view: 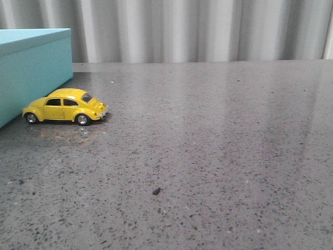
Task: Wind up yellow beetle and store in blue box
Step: 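Move the left gripper over the beetle beside the blue box, then lower the open left gripper around the beetle and close it, then lift the beetle with the left gripper and carry it over the box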
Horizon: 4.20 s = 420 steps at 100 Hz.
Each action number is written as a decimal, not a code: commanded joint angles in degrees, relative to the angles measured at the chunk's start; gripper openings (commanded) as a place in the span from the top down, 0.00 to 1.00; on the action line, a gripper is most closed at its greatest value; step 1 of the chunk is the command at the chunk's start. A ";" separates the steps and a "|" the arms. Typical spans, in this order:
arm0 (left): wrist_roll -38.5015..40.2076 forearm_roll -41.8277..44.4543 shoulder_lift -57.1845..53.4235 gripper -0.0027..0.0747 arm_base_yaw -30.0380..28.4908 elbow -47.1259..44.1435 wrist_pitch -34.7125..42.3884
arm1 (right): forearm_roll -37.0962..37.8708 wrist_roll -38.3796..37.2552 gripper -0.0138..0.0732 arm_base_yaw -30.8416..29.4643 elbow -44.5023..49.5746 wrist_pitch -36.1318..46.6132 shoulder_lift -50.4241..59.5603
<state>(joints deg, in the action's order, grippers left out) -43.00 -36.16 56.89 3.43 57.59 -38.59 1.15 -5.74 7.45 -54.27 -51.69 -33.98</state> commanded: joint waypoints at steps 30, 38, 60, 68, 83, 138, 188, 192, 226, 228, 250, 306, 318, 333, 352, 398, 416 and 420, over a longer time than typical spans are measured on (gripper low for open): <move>-10.82 -2.50 2.45 0.35 -0.08 3.41 2.65 | 0.25 0.39 0.89 -0.01 -1.30 3.22 -0.10; -15.93 -2.38 3.60 0.35 1.03 3.41 2.39 | 0.25 0.39 0.89 -0.01 -1.30 3.22 -0.10; -20.91 -0.82 6.94 0.35 7.04 4.64 3.00 | 0.25 0.39 0.89 -0.01 -1.30 3.22 -0.10; -20.91 1.02 8.30 0.35 9.13 6.29 3.00 | 0.25 0.39 0.89 -0.01 -1.30 3.22 -0.10; -20.91 5.21 11.05 0.35 13.74 9.94 2.24 | 0.25 0.39 0.89 -0.01 -1.30 3.22 -0.10; -21.17 25.81 21.60 0.35 23.96 15.91 -14.99 | 0.25 0.39 0.89 -0.01 -1.30 4.71 -0.10; -20.99 28.31 30.05 0.35 23.96 15.91 -13.36 | 0.25 0.39 0.89 -0.01 -1.30 5.44 -0.10; -20.99 28.31 30.62 0.35 23.96 15.91 -13.41 | 0.25 0.39 0.89 -0.01 -1.30 5.57 -0.10; -20.99 28.94 32.70 0.35 23.96 15.91 -10.36 | 0.25 0.39 0.89 -0.01 -1.30 5.57 -0.10; -20.99 29.14 32.82 0.35 23.96 15.91 -10.39 | 0.25 0.39 0.89 -0.01 -1.30 5.57 -0.10; -20.99 30.51 34.79 0.35 23.96 15.91 -9.91 | 0.25 0.39 0.89 -0.01 -1.30 5.57 -0.10; -20.73 30.41 35.65 0.60 23.96 15.91 -9.94 | 0.25 0.39 0.89 -0.01 -1.30 5.57 -0.10; -20.59 30.20 35.65 0.72 23.96 15.91 -9.94 | 0.25 0.39 0.89 -0.01 -1.30 5.57 -0.10; -20.59 30.15 35.65 0.80 23.96 16.15 -9.94 | 0.25 0.39 0.89 -0.01 -1.30 6.04 -0.10; -20.59 29.79 35.55 0.80 23.96 18.86 -10.05 | 0.25 0.39 0.89 -0.01 -1.22 6.14 -0.10; -13.86 29.84 34.94 0.80 23.96 40.81 -22.99 | 0.25 0.39 0.89 -0.01 -1.22 6.14 -0.10; -5.07 41.29 32.98 0.80 22.80 47.89 -27.47 | 0.25 0.39 0.89 -0.01 -1.22 6.04 -0.10; -3.93 43.11 32.19 0.80 21.93 48.58 -28.09 | 0.25 0.39 0.89 -0.01 -1.22 6.04 -0.10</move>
<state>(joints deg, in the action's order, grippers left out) -51.05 2.48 93.06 26.69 102.57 -67.22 1.12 -5.74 7.45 -54.17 -49.99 -33.98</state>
